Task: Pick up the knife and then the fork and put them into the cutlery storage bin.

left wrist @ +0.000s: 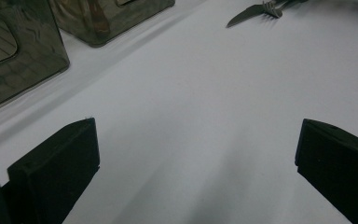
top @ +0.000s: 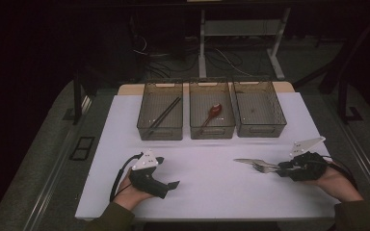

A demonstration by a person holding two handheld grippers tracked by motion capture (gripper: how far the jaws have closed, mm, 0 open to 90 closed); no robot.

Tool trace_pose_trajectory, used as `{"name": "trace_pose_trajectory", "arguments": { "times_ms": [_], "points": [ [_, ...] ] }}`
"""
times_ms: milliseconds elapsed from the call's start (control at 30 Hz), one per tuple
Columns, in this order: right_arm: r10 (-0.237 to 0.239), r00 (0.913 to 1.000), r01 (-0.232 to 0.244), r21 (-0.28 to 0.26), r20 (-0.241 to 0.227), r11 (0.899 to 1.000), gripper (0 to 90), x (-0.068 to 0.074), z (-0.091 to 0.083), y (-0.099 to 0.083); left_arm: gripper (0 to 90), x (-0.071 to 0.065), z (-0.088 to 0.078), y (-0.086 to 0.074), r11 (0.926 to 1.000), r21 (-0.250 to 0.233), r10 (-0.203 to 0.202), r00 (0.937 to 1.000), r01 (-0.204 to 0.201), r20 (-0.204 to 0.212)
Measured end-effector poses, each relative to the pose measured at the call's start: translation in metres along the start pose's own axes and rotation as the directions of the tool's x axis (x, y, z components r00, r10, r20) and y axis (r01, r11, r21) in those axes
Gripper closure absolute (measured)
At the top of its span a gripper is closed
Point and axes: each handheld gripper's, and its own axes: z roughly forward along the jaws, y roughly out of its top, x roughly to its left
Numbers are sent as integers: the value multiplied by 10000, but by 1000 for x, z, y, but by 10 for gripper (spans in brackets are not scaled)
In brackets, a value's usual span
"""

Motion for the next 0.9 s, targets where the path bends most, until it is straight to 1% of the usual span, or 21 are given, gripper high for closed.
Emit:
{"name": "trace_pose_trajectory", "arguments": {
  "times_ms": [67,100,200,400,567,600,633,700,733,767,867,900],
  "points": [
    [-51,10000,51,-5,-4,10000,668,-2,3,0,0,0,0,0,10000,4,-14,10000,14,3],
    [4,10000,-4,17,-66,10000,673,-2,4,0,0,0,0,0,10000,15,-21,10000,21,5],
    [-117,9998,119,132,-168,9998,692,-2,8,-2,0,0,0,0,10000,27,-26,10000,26,15],
    [-152,9998,154,222,-123,9996,722,-4,10,-4,0,0,1,-1,10000,67,-36,10000,36,61],
    [-355,9990,369,519,-270,9980,754,-3,11,-2,0,0,1,-1,10000,74,-57,10000,57,73],
    [-397,9988,415,687,-278,9968,759,-2,11,-1,0,0,2,-1,9999,84,-65,10000,64,74],
    [-508,9983,531,888,-277,9946,761,-2,11,2,0,0,2,-1,9999,97,-57,10000,56,77],
    [-882,9957,912,1349,-279,9867,773,-1,12,8,0,0,2,-1,9999,97,-50,10000,49,76],
    [-1083,9938,1109,1569,-251,9814,774,0,13,11,0,0,2,-1,9999,103,-51,10000,50,82],
    [-1167,9927,1203,1798,-308,9763,776,0,14,14,0,0,2,-1,9999,104,-65,9999,64,79],
    [-1587,9863,1647,2418,-443,9562,780,0,17,22,0,0,2,-1,9999,136,-44,10000,42,82],
    [-1643,9852,1714,2587,-492,9506,781,0,17,25,0,0,2,-1,9999,134,-38,10000,37,85]
  ]
}}
